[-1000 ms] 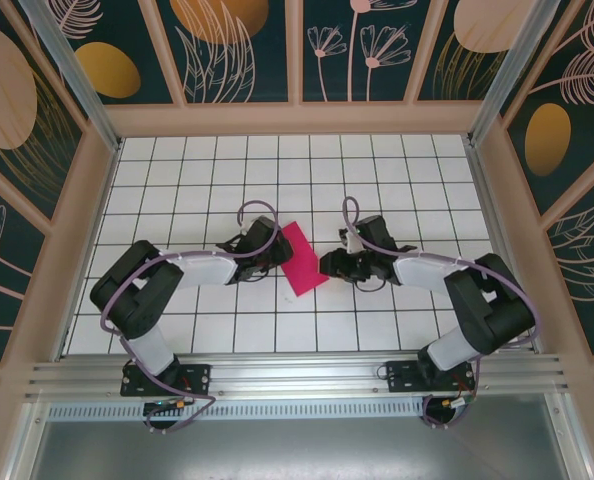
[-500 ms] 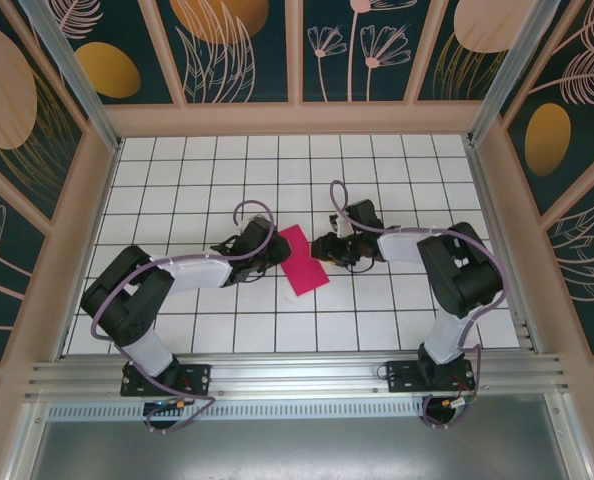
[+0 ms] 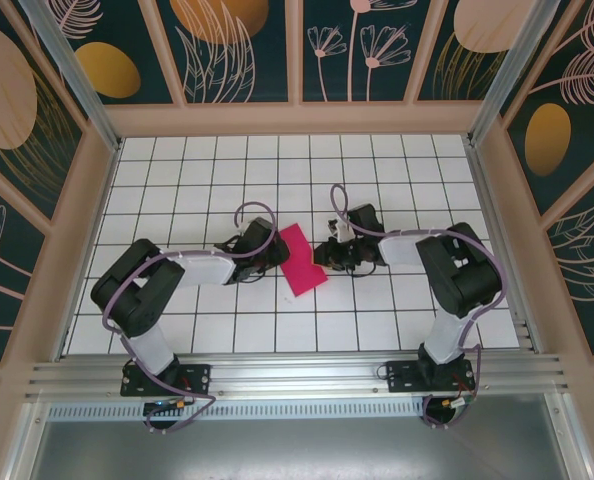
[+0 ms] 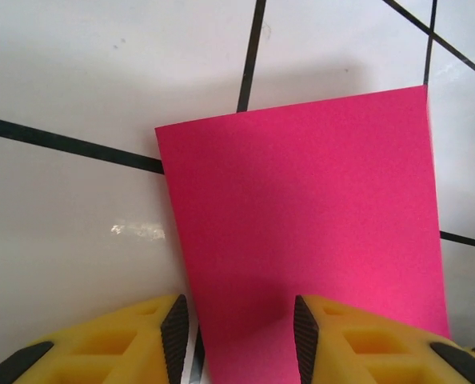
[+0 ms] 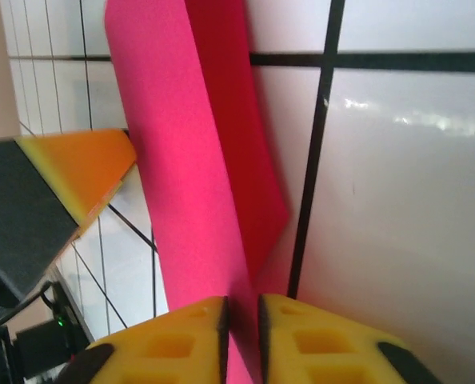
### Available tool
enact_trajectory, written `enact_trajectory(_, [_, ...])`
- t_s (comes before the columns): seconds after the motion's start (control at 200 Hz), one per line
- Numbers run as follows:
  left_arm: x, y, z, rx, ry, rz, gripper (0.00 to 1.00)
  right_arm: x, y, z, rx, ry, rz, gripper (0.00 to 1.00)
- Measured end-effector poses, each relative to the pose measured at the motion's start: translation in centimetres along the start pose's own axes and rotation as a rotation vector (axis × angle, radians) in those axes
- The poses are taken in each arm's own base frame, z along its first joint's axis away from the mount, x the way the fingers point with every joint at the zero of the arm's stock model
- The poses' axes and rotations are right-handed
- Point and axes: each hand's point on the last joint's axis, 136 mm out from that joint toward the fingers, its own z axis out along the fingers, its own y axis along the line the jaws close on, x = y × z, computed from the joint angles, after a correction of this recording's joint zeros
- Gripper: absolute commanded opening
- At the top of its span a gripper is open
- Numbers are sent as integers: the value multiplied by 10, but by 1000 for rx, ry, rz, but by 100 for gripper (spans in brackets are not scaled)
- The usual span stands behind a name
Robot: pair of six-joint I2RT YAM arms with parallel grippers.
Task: Fold a paper plane with a square sheet of paper (pick it up from the middle)
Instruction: Rotate the paper at the center of the table.
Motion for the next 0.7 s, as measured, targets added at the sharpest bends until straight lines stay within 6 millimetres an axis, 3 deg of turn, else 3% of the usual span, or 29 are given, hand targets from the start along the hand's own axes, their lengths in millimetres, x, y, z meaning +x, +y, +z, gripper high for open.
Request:
enact_trajectory(0.2, [0, -9, 5, 24, 23, 20, 41, 14, -2, -5, -7, -3, 28, 7])
enact_trajectory(0.365, [1, -19, 8, 56, 50, 54, 41, 30, 8, -11, -14, -27, 47, 9])
enact_trajectory(0.575, [6, -27, 12, 84, 87, 83, 41, 47, 32, -21, -17, -100, 67, 17])
enact_trajectory(0.696, [7, -25, 13, 79, 90, 89, 41, 46, 33, -22, -1, -125, 81, 24])
